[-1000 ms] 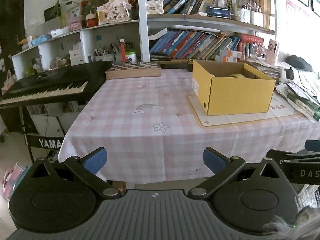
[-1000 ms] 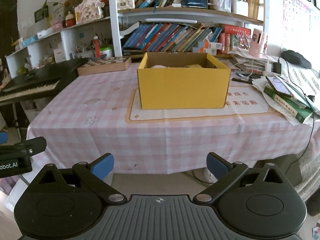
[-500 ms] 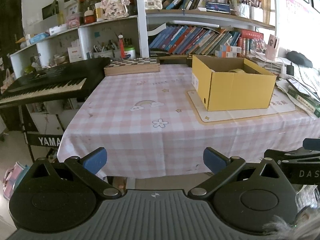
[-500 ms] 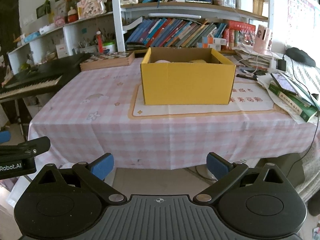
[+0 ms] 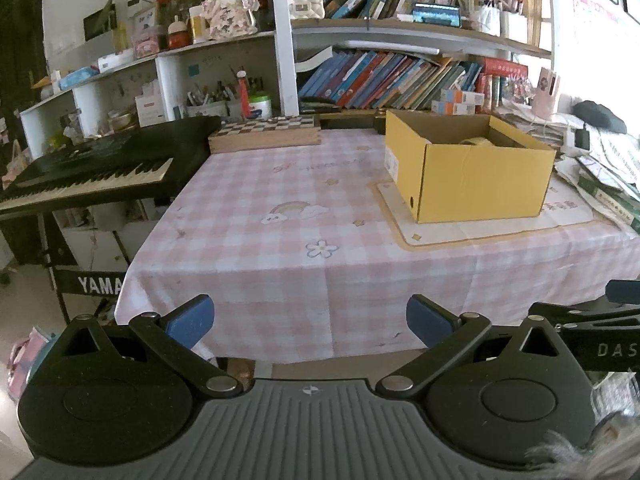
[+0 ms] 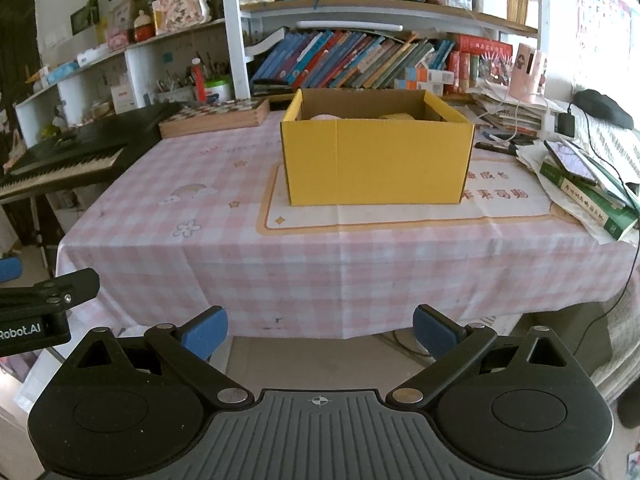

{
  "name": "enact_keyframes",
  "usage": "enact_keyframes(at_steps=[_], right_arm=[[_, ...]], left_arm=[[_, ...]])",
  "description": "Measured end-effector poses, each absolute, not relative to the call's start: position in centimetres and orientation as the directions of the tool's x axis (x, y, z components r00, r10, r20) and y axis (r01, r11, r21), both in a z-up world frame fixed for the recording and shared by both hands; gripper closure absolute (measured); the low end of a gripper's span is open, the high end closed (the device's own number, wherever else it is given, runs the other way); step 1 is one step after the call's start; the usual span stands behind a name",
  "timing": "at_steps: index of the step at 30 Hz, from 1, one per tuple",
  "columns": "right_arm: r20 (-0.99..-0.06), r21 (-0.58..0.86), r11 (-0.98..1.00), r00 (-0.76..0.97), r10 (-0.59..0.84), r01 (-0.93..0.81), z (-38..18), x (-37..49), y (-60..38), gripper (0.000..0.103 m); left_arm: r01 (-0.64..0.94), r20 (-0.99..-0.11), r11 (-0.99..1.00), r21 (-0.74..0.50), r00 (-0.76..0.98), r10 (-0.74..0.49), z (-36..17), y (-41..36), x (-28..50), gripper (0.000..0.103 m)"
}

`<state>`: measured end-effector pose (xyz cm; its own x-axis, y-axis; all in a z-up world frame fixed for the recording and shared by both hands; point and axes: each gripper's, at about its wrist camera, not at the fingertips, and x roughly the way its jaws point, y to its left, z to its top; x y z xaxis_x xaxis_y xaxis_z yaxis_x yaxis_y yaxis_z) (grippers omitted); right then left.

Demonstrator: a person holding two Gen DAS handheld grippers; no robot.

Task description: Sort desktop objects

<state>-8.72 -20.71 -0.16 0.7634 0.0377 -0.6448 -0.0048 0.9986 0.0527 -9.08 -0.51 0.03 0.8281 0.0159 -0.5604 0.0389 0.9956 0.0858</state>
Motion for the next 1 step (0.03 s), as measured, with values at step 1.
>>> enact_keyframes(at_steps=[1], right_arm=[[-0.646,0.053,0.999,0.762,0.037,-0.004,-0.18,-8.66,-20.73,0.003]], left_arm=[[0.039,-0.566,0.996,0.085,0.824,0.016,-0.02,-0.55,-8.93,0.0]])
